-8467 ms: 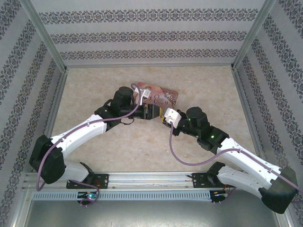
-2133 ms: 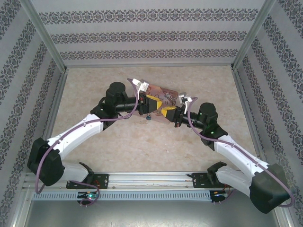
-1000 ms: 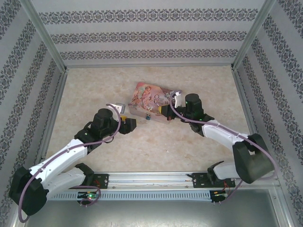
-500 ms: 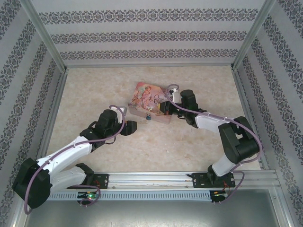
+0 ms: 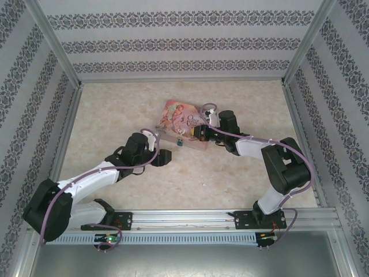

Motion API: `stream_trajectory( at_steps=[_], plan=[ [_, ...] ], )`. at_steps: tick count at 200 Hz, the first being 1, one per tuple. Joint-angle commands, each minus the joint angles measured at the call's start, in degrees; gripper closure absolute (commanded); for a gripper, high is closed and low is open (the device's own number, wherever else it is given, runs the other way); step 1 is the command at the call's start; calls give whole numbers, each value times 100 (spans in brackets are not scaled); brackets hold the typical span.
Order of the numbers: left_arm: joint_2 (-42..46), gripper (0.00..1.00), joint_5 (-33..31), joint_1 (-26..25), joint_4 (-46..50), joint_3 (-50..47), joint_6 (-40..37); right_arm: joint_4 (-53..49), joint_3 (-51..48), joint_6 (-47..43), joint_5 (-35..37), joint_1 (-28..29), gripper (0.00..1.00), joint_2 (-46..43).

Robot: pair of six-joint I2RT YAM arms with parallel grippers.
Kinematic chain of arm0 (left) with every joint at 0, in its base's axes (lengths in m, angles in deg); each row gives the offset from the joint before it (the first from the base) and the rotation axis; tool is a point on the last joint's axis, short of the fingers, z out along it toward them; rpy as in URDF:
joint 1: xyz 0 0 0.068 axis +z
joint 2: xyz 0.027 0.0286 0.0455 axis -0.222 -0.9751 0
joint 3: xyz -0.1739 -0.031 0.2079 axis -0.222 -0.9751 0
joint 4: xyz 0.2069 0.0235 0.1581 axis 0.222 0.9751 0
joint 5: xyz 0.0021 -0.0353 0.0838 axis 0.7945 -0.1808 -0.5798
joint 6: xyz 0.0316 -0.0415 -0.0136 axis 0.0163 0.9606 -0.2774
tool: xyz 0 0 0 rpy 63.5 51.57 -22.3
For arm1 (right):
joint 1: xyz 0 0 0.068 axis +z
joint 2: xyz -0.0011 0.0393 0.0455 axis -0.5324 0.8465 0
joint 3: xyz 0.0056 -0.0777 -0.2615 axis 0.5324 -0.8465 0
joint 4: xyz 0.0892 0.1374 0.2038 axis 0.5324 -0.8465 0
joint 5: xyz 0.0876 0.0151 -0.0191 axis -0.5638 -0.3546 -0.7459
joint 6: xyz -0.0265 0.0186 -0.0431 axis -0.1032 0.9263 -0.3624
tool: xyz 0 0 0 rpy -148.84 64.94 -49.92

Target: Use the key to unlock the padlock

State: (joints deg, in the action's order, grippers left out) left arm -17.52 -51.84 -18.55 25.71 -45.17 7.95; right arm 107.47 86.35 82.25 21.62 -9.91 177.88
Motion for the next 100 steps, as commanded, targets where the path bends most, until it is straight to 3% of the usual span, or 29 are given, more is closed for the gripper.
stream_trajectory(
  at_steps=[1, 100],
  plan=[
    [-239, 34, 247, 69, -683, 49, -113, -89, -179, 44, 8, 23, 100, 170],
    [-1531, 30, 169, 65, -2189, 151, -146, -209, -314, -87, 131, 79, 100, 33]
  ],
)
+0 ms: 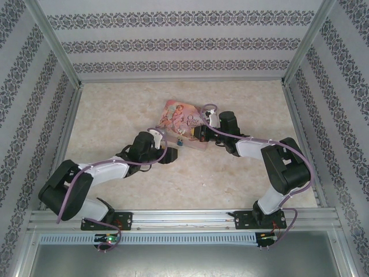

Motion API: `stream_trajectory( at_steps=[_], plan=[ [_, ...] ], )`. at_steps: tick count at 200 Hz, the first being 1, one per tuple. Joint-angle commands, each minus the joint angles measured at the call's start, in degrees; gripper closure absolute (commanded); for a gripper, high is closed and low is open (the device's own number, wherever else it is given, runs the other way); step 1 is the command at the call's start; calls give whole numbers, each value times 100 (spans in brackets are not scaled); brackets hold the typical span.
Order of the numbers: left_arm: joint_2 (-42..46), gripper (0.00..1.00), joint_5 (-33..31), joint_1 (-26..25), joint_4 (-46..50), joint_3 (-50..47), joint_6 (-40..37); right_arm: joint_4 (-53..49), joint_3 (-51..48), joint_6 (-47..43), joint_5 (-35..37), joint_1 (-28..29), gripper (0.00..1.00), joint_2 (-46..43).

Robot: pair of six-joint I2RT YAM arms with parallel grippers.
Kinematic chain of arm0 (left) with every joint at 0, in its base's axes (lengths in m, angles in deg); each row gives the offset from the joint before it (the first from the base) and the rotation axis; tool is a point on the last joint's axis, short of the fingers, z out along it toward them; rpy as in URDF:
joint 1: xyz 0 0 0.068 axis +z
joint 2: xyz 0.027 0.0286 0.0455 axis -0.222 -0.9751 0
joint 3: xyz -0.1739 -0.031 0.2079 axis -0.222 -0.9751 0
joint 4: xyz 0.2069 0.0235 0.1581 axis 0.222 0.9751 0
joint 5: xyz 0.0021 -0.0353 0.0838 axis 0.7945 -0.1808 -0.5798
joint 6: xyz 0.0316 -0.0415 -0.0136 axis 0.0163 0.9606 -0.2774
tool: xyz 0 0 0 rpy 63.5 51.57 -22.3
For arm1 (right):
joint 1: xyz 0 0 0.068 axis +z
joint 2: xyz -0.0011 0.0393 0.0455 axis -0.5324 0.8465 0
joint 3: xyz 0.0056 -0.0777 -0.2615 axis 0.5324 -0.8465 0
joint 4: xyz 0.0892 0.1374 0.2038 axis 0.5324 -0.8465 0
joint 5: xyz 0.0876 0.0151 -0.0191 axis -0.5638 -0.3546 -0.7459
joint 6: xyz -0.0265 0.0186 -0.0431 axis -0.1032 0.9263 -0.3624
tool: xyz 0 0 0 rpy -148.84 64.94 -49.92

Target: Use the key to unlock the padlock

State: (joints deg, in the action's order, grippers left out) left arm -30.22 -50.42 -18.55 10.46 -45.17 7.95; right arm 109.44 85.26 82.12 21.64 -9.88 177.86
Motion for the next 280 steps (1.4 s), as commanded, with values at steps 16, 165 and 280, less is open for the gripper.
stream_trajectory(
  at_steps=[16, 165, 280],
  plan=[
    [-486, 30, 38, 70, -815, 222, -136, -424, -213, -94, 152, 74, 100, 23],
    [-1961, 33, 505, 262, -1540, 918, -97, -557, -248, -230, 191, 101, 100, -71],
    [-2426, 44, 795, 211, -1901, 1003, 276, -584, -187, -256, 226, 145, 100, -20]
  ],
)
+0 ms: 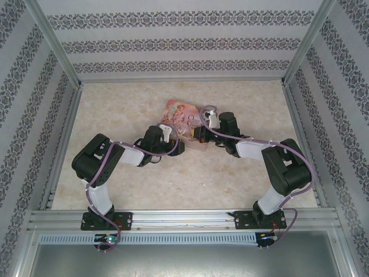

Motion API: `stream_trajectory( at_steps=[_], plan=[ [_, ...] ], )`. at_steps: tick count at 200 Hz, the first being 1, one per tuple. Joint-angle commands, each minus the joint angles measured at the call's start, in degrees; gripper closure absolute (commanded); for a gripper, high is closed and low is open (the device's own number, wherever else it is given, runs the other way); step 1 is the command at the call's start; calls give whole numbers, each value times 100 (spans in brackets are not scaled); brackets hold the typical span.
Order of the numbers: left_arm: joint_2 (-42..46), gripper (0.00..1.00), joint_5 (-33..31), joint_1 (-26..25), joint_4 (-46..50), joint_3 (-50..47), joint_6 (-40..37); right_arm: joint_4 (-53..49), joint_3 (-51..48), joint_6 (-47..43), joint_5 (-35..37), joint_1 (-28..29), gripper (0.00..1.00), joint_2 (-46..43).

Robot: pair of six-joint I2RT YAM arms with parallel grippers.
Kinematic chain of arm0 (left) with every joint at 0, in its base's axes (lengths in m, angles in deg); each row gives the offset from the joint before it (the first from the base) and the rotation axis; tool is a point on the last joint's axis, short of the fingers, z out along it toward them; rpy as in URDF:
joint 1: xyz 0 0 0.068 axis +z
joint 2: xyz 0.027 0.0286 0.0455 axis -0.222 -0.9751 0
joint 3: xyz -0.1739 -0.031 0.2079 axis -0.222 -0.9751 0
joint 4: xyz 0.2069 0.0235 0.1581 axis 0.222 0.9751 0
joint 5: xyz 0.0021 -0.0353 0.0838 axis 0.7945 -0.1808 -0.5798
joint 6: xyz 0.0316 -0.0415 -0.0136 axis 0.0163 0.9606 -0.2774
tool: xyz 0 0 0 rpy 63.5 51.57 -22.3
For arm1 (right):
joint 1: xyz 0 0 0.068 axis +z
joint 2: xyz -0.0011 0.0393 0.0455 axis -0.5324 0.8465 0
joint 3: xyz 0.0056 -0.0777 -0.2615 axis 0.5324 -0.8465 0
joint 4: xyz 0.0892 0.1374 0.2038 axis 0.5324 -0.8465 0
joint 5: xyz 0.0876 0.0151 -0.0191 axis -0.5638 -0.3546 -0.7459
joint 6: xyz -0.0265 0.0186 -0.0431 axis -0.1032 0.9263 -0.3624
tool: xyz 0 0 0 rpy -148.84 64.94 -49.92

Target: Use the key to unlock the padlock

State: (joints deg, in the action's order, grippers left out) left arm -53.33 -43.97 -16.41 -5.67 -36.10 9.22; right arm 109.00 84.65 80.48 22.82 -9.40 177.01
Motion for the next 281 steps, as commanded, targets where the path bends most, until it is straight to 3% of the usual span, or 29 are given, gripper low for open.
stream_trajectory(
  at_steps=[1, 281],
  plan=[
    [-116, 44, 149, -3, -292, 95, 149, -540, -126, -93, 108, 97, 100, 65],
    [47, 62, -370, -311, 123, 431, 137, -540, -120, -88, 152, 149, 100, 117]
  ],
)
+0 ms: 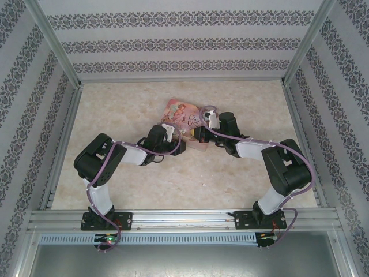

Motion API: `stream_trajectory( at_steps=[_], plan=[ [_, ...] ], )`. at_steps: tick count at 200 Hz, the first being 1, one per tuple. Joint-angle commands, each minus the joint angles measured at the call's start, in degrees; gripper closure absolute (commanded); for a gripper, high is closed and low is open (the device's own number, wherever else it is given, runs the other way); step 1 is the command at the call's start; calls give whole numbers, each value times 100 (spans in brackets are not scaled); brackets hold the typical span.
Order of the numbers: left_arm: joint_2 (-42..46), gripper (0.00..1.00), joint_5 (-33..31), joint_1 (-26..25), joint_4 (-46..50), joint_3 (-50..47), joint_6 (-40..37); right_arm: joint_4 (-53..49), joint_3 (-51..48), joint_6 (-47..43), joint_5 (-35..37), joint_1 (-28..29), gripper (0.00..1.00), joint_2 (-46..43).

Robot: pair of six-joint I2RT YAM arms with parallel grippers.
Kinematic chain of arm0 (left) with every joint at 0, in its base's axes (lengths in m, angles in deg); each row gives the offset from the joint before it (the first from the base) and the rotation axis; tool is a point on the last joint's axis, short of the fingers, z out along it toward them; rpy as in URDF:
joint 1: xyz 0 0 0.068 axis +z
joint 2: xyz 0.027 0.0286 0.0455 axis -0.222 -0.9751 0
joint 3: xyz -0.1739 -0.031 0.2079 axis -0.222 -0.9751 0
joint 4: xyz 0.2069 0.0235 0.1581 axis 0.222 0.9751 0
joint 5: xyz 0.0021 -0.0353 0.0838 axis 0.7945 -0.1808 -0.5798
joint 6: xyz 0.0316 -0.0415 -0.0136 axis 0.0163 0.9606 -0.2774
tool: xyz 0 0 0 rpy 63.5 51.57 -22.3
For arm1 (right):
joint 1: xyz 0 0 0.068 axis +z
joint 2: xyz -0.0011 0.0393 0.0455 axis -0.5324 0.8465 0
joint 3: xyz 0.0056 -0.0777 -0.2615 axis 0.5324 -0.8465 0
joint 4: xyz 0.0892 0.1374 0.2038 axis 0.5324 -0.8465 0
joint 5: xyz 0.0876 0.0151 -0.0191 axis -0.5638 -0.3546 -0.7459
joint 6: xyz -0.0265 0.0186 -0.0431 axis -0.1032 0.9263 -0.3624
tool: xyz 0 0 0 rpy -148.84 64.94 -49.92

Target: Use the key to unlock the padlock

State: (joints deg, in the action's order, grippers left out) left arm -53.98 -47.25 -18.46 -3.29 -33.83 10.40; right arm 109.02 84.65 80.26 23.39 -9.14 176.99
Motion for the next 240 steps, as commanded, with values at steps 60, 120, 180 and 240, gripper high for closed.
stream_trajectory(
  at_steps=[60, 120, 180, 240],
  plan=[
    [115, 73, -150, -106, -43, 228, 83, -529, -100, -47, 113, 158, 100, 59],
    [412, 76, -1, -110, 395, 215, 236, -268, -29, -241, 64, 158, 100, -457],
    [932, 80, 403, -107, 1203, 249, 841, -347, -862, -1170, 239, 200, 100, -1901],
    [1204, 83, 815, -106, 2146, 554, 1416, -376, -1736, -2010, 497, 888, 100, -2894]
  ],
)
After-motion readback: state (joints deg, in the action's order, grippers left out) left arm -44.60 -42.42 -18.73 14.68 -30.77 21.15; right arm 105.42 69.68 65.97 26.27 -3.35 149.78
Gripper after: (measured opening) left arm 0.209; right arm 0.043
